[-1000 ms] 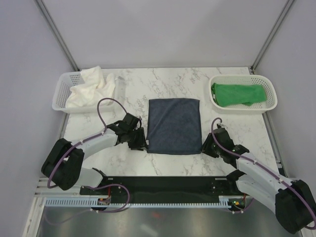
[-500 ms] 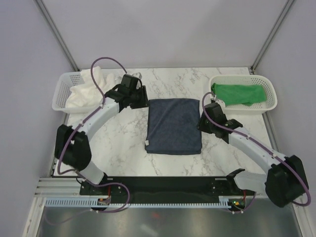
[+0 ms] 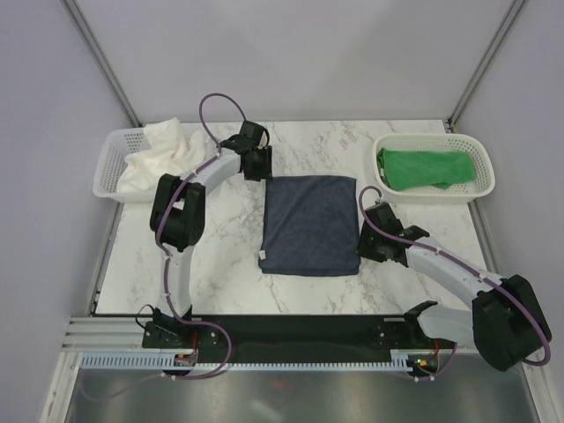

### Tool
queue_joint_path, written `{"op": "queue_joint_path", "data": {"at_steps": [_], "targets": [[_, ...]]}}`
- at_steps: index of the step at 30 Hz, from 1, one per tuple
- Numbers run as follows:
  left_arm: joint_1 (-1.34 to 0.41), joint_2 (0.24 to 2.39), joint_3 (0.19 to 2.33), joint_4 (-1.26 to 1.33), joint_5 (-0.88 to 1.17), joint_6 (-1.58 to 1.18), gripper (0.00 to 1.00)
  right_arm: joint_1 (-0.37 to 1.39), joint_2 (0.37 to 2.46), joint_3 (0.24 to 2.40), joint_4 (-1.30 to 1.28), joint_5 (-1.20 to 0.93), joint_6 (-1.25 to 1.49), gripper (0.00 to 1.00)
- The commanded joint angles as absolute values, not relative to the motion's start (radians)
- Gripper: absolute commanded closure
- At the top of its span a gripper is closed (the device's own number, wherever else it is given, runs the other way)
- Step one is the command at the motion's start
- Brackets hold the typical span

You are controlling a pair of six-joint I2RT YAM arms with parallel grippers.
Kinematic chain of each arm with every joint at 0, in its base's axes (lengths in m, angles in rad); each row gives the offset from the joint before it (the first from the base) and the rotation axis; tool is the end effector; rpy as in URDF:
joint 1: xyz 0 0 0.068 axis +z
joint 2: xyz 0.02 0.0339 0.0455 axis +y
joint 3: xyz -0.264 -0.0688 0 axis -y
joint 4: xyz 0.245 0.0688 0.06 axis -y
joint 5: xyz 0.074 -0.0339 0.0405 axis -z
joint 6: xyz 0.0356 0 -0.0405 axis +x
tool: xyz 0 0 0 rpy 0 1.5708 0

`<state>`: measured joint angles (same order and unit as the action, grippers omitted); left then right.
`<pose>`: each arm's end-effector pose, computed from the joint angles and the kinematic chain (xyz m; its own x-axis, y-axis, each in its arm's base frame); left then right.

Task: Fold and stack the towels
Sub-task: Fold the towel

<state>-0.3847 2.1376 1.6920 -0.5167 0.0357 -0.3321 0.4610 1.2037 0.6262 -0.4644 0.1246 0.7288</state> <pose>0.4364 -0.1781 0.1949 -0.8474 -0.0084 -0.5308 0.1245 0.9689 -0.2141 0.1976 0.0932 0.1820 -0.8334 0.3239 -0.4479 0.2276 0.9395 0.2560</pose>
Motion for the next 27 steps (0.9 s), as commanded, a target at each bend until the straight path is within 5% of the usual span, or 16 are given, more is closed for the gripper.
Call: {"op": "queue_joint_path", "data": {"at_steps": [1, 11, 17, 21, 24, 27], "targets": [[-0.379, 2.181, 1.775, -0.495, 0.051, -0.273, 0.5, 0.465, 1.149, 0.575, -0.456, 0.084, 0.79, 0.6], [-0.364, 2.253, 1.784, -0.465, 0.069, -0.281, 0.55, 0.469, 1.091, 0.459, -0.351, 0.037, 0.862, 0.6], [-0.359, 2.276, 1.793, -0.454, 0.086, -0.279, 0.61, 0.471, 1.055, 0.42, -0.365, 0.058, 0.868, 0.73], [-0.351, 2.295, 1.805, -0.446, 0.094, -0.285, 0.81, 0.471, 1.045, 0.394, -0.37, 0.054, 0.871, 0.97], [-0.344, 2.302, 1.813, -0.448, 0.101, -0.29, 0.98, 0.471, 1.034, 0.385, -0.385, 0.06, 0.865, 1.0], [-0.337, 2.303, 1.815, -0.443, 0.106, -0.294, 0.98, 0.471, 1.008, 0.38, -0.411, 0.074, 0.858, 1.0]]}}
